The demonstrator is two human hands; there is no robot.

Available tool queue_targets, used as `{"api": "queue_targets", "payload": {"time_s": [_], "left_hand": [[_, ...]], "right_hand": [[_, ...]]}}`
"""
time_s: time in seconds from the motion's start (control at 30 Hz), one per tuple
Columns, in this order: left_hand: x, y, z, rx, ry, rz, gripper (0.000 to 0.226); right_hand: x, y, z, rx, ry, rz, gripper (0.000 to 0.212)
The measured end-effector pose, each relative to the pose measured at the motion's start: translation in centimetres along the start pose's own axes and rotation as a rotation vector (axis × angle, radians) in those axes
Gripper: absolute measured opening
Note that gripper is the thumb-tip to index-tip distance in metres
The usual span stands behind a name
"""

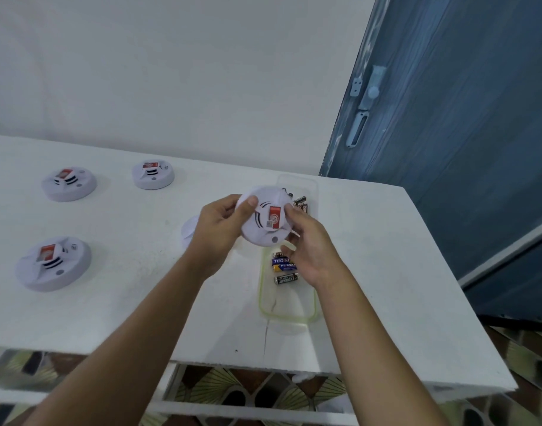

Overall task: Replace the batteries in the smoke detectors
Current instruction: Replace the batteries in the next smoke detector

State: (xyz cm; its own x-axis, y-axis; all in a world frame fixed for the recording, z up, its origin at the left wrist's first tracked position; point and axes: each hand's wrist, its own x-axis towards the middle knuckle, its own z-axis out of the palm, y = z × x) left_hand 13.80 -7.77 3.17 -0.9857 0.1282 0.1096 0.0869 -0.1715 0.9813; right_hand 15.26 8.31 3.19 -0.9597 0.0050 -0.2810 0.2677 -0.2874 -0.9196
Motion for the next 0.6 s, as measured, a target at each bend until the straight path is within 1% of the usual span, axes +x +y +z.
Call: {"api": "queue_targets", "payload": {"time_s": [0.07,0.23,0.5,0.6], "left_hand": [[0.1,0.1,-0.1,-0.057,0.086,-0.088,0.036],[0.5,-0.1,-0.6,-0.083,0.188,-0.228,0.043],[0.7,0.5,-1.9,-0.106,0.091,-0.342,0.044],[0.6,0.3,-2.1,-0.112,0.101,-0.353,0.044]], "right_hand": [[0.1,0.0,0.0,-0.014,0.006,-0.015,0.021],[0.5,0.4,0.6,-0.047,0.044,0.001,0.014],[0.8,0.4,1.2,-0.077,0.01,-0.005,0.018],[1.3,0.6,1.7,-0.093,0.031,-0.009,0.01]]}}
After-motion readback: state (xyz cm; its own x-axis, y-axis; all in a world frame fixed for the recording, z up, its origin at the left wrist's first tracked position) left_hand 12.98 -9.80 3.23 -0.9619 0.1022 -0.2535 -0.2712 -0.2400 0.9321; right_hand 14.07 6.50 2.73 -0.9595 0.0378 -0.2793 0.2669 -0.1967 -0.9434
